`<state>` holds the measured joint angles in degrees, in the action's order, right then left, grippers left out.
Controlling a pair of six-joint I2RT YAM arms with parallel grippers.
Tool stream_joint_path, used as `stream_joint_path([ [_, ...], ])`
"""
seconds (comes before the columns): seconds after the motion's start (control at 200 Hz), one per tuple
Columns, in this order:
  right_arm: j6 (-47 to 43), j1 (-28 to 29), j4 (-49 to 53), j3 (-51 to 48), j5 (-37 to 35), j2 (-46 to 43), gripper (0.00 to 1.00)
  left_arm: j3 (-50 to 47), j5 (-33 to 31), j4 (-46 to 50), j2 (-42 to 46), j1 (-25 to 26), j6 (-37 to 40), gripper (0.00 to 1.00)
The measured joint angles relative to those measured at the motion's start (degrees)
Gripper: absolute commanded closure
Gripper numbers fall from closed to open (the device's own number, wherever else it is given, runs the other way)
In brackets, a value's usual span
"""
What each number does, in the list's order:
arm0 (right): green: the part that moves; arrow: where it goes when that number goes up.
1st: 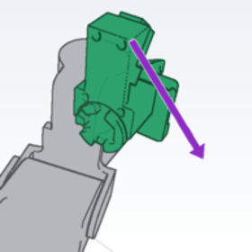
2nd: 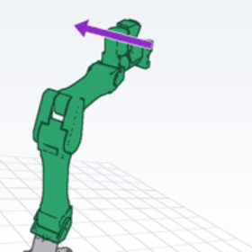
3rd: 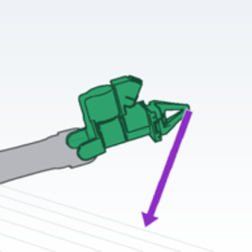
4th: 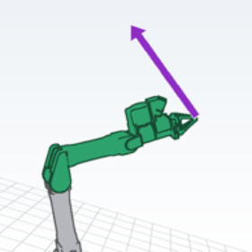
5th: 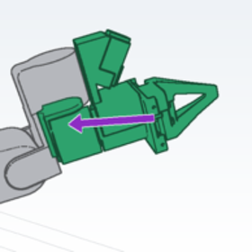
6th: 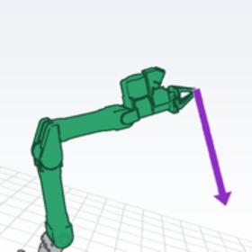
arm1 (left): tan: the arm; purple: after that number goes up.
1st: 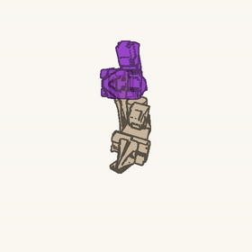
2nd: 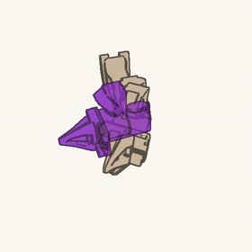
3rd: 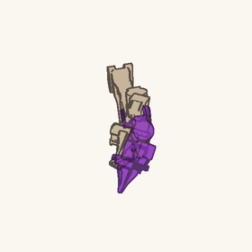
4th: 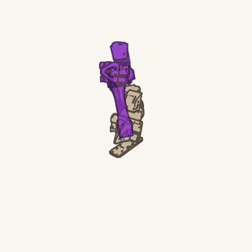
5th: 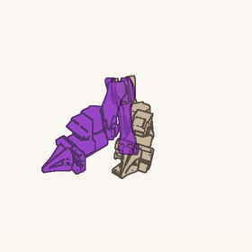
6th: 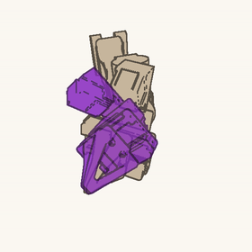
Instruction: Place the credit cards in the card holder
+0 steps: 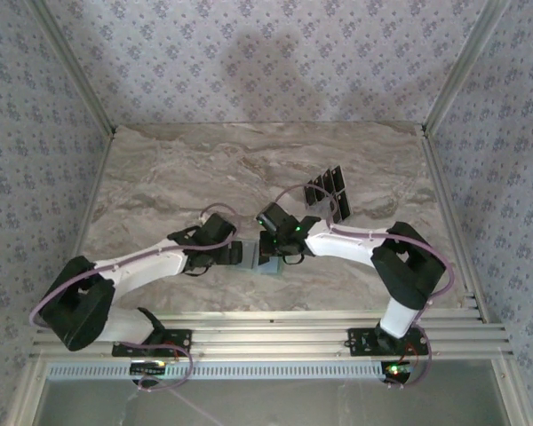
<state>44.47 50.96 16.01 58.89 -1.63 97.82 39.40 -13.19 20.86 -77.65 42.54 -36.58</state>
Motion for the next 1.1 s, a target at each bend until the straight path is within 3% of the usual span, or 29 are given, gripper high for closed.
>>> stream_joint_path([
  [0.54,-0.02,-0.22,-1.36,-1.22,0.17,-0.24,1.0,1.07,-1.09,-0.98,-5.53,0.33,3.13,0.0],
  [1.099,0.09,-0.92,-4.92,-3.08,2.71,-1.22,1.0,1.27,-4.2,0.35,-6.49,0.74,-0.68,0.0],
])
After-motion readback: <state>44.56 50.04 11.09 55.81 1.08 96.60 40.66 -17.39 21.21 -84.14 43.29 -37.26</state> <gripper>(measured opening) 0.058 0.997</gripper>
